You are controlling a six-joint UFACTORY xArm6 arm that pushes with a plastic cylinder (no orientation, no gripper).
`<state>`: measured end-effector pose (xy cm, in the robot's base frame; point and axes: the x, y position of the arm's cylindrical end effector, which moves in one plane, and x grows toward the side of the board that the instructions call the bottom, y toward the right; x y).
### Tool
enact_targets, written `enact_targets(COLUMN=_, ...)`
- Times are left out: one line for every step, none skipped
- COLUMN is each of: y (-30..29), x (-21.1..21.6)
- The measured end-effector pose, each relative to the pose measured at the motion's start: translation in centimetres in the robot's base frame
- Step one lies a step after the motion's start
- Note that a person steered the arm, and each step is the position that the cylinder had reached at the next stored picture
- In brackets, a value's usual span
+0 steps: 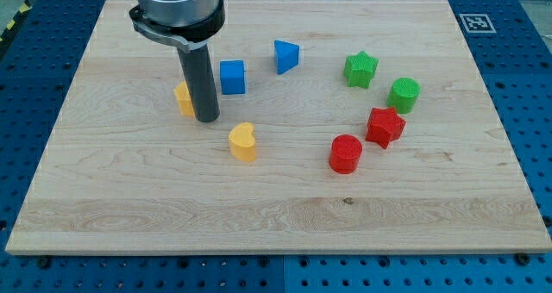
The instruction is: Slide the yellow heart down a bit
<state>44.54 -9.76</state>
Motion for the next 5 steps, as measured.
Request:
enact_targets(y=1.3, x=0.0)
enact_targets(y=3.1, x=0.3)
enact_targets(y=4.5, x=1.3)
enact_targets(y=6.0, x=2.2)
enact_targets(y=7.7, x=3.4)
